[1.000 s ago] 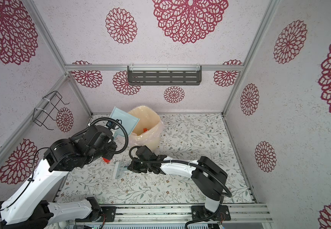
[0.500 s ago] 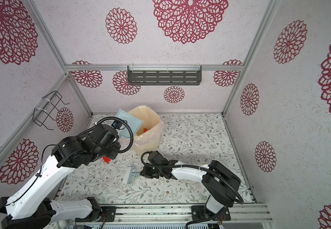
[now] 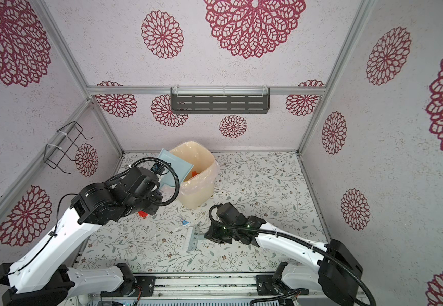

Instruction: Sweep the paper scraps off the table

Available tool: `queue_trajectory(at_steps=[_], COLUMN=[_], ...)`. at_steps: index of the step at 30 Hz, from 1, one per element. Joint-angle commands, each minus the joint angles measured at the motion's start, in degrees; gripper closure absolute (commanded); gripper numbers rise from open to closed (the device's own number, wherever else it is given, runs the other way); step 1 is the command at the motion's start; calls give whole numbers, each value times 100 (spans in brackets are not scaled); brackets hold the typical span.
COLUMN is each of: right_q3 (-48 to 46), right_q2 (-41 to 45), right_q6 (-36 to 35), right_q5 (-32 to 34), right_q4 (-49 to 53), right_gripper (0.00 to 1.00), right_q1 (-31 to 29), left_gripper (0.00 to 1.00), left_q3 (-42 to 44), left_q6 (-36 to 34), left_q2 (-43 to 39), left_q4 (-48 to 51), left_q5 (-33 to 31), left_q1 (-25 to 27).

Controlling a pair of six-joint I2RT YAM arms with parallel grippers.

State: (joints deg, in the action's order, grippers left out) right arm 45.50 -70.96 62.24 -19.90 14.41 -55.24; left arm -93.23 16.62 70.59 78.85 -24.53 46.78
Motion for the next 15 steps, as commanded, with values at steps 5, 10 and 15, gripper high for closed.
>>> queue_trajectory(at_steps=[5, 10, 15], right_q3=[845, 1254, 891], right_q2=[-1202, -2161, -2228], right_q6=[-434, -361, -109], right_q5=[-281, -103, 39], right_q4=[-1402, -2149, -1918], right_gripper=[100, 100, 100], right_q1=[-35, 24, 195], left_gripper=[100, 100, 100], left_q3=[277, 315, 306], left_q6=[174, 231, 264], left_q2=[-272, -317, -288], left_q4=[-66, -54, -13], left_q5=[17, 23, 0], left_q1=[134, 187, 247])
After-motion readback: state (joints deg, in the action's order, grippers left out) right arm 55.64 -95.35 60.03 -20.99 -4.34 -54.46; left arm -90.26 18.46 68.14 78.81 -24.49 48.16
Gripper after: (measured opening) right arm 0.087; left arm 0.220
